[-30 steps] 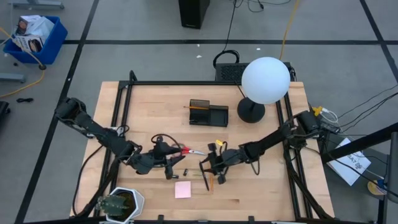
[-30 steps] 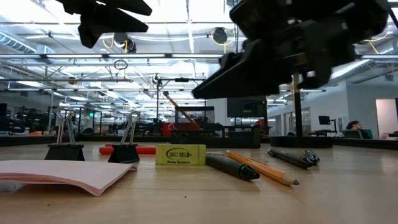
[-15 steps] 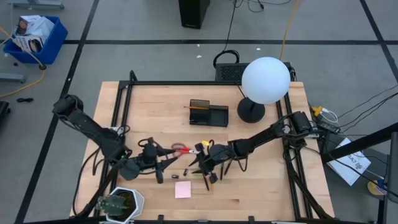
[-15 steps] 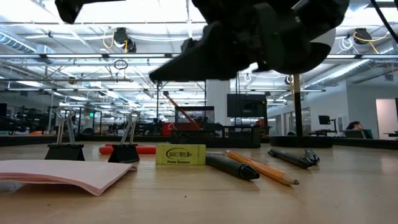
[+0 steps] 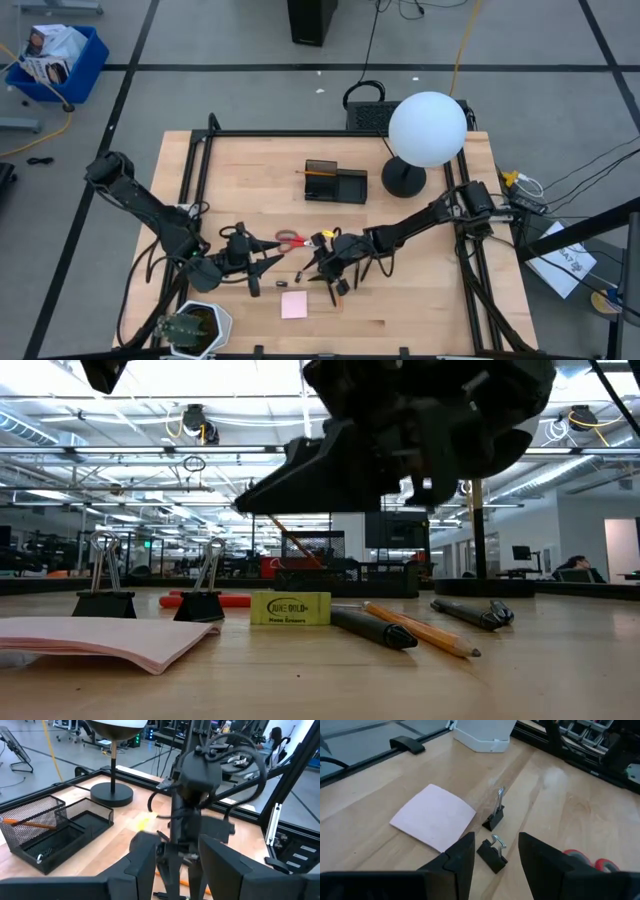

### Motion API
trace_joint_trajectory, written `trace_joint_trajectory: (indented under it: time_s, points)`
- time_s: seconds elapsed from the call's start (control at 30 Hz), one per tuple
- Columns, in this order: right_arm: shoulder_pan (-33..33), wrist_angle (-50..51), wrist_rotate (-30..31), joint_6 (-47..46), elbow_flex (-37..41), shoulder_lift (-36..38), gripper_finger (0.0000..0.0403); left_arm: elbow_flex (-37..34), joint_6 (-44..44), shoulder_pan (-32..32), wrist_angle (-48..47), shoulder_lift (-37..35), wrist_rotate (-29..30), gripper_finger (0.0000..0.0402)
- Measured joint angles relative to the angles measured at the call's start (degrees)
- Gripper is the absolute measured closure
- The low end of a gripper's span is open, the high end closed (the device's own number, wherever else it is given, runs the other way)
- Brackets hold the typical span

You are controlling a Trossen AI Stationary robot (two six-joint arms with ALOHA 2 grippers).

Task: Pick and place office supplies into organizer
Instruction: Put the right black binder clip into the black desk organizer

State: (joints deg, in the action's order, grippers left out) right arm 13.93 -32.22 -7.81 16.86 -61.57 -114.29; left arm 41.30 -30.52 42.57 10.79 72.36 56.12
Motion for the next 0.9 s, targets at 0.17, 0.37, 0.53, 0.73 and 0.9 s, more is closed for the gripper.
trace_joint_trajectory:
  time_s: [0.17,0.37,0.53,0.73,0.9]
  points:
    - [0.00,2.01,0.19,0.63,-2.20,-2.53,0.0259,0.00,-0.18,-0.02,0.02,0.00,-0.23,0.0247]
    - [0.02,1.63,0.07,1.19,-5.18,-5.36,0.0259,0.00,-0.68,0.62,-0.02,0.00,-0.37,0.0247]
    - [0.02,3.00,0.15,1.88,-6.44,-5.89,0.0259,0.00,-0.71,1.18,-0.04,0.00,-0.44,0.0247]
    - [0.02,2.93,0.15,1.88,-6.31,-5.92,0.0261,0.00,-0.80,1.33,-0.06,0.00,-0.46,0.0247]
    - [0.02,3.40,0.17,1.85,-6.33,-5.84,0.0281,0.00,-0.87,1.29,-0.24,0.00,-0.47,0.0247]
